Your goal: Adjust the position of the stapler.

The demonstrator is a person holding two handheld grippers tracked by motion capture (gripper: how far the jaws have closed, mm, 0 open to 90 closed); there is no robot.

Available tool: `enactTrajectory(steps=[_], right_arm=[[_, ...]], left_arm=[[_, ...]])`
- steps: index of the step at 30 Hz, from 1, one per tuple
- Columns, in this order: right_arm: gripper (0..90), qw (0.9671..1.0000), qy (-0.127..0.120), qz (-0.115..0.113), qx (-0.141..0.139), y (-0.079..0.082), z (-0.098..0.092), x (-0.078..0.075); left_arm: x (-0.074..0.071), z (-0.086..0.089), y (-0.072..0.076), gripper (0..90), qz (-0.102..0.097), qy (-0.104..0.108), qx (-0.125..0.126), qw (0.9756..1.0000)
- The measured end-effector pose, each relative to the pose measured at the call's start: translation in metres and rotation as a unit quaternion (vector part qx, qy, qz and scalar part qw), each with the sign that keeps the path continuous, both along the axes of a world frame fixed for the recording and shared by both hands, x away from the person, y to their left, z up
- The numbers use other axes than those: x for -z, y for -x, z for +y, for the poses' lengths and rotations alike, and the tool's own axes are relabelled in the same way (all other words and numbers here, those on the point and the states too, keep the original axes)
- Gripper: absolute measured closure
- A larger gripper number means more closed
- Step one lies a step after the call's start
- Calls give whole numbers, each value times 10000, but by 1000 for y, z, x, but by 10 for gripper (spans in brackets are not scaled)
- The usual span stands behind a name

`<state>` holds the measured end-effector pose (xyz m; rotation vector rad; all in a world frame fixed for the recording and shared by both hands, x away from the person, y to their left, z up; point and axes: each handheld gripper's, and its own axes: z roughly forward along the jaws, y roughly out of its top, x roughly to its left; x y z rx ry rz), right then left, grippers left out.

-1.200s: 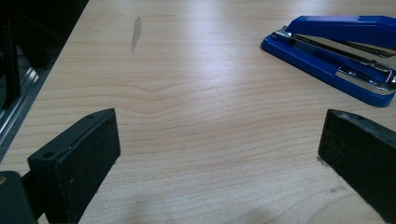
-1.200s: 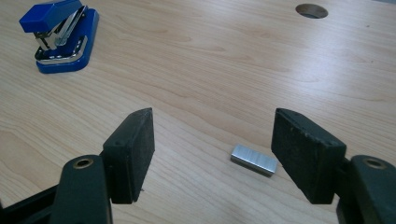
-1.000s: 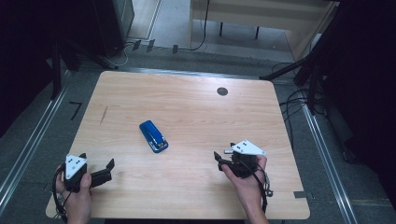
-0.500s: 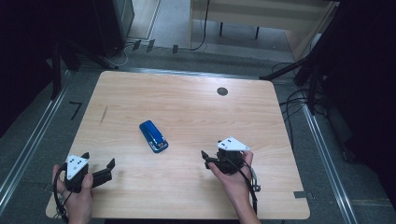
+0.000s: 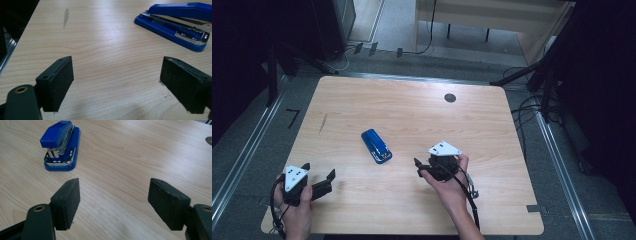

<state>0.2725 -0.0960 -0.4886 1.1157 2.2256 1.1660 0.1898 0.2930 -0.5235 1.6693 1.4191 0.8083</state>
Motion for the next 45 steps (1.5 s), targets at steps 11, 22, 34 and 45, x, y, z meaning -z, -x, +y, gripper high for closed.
enactTrajectory(steps=[11,22,34,45], right_arm=[[265,9999,-67,96,-118,-7,23,4],[263,9993,-91,194,-316,-15,48,9],[271,9986,-53,198,-493,-25,77,11],[330,9976,-106,321,-611,-31,98,19]], left_arm=[[0,0,0,29,12,-8,41,10000],[0,0,-1,28,25,-32,33,10000],[0,-1,-1,27,28,-66,45,10000],[0,-2,-1,27,64,-99,41,9999]])
